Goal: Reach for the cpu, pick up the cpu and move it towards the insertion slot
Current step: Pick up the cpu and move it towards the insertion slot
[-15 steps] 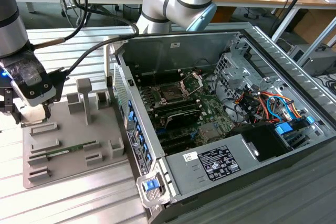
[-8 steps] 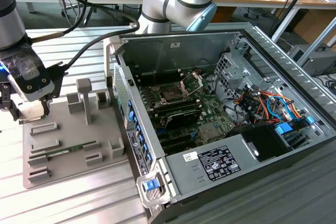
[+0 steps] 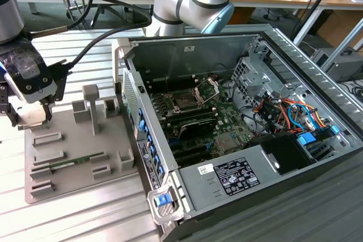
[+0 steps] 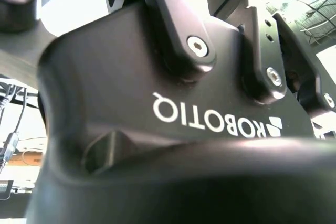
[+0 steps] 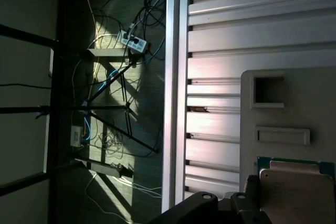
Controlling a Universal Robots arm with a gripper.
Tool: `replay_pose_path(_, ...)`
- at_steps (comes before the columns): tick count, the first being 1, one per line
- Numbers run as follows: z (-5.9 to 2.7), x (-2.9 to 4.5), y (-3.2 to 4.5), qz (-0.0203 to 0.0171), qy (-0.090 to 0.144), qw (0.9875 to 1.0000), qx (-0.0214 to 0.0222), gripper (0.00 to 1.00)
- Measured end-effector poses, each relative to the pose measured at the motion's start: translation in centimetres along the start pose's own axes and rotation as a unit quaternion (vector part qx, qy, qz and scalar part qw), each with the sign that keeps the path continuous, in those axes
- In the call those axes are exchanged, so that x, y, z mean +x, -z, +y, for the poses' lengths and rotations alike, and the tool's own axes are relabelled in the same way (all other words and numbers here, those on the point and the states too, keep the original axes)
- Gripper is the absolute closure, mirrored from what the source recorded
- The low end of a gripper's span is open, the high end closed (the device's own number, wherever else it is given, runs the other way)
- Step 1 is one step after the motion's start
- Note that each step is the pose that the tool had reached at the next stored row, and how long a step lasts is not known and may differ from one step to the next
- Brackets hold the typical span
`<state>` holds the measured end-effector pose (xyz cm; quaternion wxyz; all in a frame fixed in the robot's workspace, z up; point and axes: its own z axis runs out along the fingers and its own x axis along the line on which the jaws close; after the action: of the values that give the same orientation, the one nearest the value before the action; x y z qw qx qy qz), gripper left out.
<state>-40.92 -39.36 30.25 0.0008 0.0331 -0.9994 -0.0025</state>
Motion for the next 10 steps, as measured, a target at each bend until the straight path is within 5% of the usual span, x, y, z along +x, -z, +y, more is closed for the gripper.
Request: replay_pose_path(10,0.01,0.0,1.16,0.0,0.0,1.0,0.0,0.45)
